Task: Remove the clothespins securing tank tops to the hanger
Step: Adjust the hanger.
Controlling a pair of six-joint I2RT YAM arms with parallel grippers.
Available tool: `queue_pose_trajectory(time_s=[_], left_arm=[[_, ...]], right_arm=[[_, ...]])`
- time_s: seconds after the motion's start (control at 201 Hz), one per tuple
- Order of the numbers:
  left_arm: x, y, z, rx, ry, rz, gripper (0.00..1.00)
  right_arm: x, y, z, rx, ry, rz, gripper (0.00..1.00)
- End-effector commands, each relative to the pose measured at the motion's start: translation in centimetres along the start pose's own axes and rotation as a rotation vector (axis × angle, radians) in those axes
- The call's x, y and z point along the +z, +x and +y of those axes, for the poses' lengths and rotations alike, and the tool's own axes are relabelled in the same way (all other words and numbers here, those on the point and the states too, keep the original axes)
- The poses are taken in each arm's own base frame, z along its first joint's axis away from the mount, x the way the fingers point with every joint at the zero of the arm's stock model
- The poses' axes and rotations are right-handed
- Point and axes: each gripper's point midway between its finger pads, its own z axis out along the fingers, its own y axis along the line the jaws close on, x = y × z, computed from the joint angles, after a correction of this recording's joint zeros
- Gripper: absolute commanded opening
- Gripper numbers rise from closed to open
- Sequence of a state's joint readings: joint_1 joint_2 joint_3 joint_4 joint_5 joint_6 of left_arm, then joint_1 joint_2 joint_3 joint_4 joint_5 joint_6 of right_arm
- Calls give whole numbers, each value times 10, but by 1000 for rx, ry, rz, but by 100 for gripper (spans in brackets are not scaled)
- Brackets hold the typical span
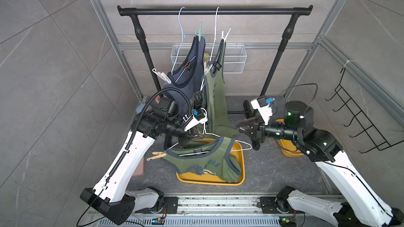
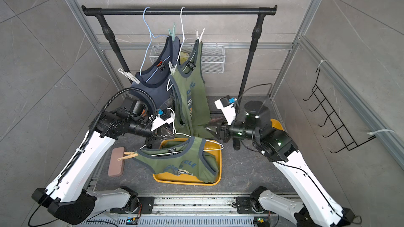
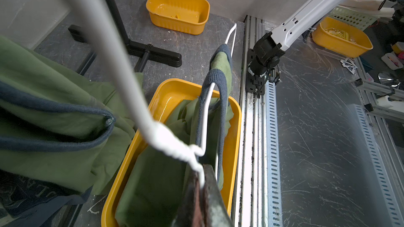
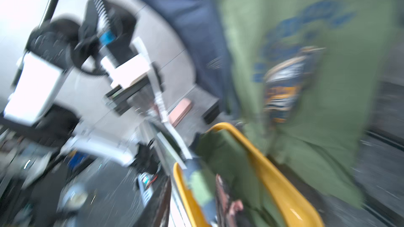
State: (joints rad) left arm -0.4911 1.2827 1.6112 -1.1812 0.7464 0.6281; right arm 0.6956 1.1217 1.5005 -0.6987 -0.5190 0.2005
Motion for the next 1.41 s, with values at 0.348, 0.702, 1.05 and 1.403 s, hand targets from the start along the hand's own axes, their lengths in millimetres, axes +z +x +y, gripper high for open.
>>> queue_pose_trajectory(time_s=[0.348, 0.702, 1.05, 1.403], left_arm=[[-13, -20, -26, 2, 94, -70, 0], [-17, -22, -35, 11, 118, -81, 0], [-20, -29, -34, 32, 111, -93, 0], [-19, -27, -30, 45, 83, -81, 0]], right_arm=[[61, 22, 19, -217, 65, 218, 39], [83, 34, 13, -235, 79, 287, 37], [93, 43, 4, -259, 109, 315, 15], [94, 41, -2, -286, 140, 292, 0]])
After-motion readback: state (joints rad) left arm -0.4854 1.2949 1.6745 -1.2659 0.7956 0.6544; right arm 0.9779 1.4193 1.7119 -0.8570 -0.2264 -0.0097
